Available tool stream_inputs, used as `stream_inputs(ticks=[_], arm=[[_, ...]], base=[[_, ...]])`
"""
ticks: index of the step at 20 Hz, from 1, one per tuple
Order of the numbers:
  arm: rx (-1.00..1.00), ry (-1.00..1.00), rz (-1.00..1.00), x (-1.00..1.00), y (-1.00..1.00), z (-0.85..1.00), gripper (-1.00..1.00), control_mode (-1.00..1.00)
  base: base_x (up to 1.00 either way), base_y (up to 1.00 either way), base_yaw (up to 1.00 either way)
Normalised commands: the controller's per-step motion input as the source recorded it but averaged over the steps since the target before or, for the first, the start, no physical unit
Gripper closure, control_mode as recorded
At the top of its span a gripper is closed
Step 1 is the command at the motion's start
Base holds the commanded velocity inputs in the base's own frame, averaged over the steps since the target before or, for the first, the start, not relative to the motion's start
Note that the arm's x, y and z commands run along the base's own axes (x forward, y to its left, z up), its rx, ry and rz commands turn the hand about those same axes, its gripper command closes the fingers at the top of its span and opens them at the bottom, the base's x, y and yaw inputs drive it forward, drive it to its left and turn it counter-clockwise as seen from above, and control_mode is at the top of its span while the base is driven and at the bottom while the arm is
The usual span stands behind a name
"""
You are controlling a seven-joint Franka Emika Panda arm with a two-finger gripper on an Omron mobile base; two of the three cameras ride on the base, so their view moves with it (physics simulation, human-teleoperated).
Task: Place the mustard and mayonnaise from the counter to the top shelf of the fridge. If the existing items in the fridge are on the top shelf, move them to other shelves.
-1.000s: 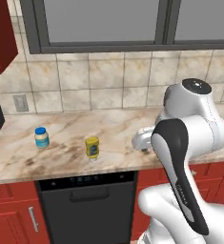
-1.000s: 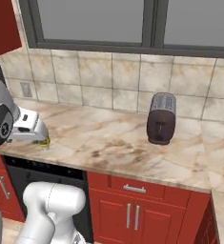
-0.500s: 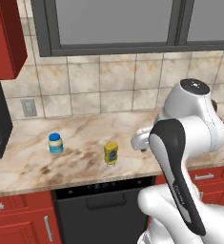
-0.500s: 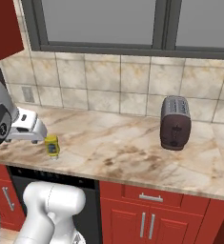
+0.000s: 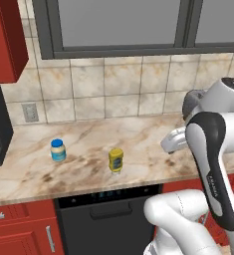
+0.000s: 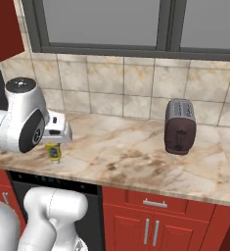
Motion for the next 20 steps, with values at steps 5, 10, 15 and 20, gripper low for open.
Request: stream_inputs(ticks=[5, 10, 15, 20], arm=[[0.05, 0.00, 0.26, 0.29, -0.74, -0.05, -1.00, -1.00], [0.05, 0.01, 0.20, 0.82, -0.24, -0.04, -1.00, -1.00], [0.08, 0.02, 0.27, 1.00, 0.00, -0.08, -1.00, -1.00], [0.07, 0.00, 0.34, 0.99, 0.07, -0.26, -1.00, -1.00]], base=[[0.00, 0.00, 0.00], [0.00, 0.00, 0.00], [0.00, 0.00, 0.00], [0.00, 0.00, 0.00]])
